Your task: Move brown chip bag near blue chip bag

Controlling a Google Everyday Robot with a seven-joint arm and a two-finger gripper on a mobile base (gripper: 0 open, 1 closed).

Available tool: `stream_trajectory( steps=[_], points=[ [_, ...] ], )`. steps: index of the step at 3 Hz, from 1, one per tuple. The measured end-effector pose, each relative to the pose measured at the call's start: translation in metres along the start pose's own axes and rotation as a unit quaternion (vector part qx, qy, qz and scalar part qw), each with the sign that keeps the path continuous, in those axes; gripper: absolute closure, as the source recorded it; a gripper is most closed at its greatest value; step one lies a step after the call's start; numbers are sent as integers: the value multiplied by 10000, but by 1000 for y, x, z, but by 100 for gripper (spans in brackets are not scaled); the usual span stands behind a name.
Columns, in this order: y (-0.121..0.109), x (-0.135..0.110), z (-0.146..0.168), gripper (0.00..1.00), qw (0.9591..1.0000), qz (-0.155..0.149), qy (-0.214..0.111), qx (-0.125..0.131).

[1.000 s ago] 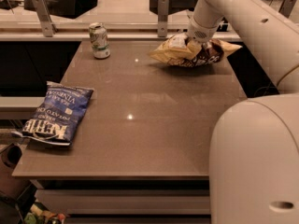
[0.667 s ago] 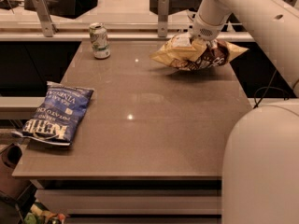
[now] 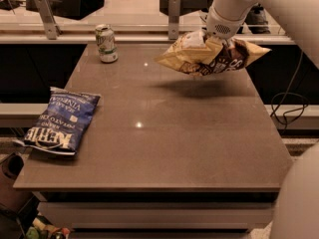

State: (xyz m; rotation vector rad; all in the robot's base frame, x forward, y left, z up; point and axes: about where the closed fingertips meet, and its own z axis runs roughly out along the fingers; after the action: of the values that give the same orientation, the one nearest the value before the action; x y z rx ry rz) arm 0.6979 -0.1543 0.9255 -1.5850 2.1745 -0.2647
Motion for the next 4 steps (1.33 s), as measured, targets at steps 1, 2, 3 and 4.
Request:
stream_trajectory(
  steps=[1, 2, 3, 4],
  points=[
    [23, -14, -27, 100, 9998, -69, 151, 97],
    [51, -29, -55, 100, 9993, -102, 318, 171],
    [78, -41, -77, 100, 9990, -103, 369, 239],
    [101, -52, -92, 100, 9995, -207, 178, 155]
  ],
)
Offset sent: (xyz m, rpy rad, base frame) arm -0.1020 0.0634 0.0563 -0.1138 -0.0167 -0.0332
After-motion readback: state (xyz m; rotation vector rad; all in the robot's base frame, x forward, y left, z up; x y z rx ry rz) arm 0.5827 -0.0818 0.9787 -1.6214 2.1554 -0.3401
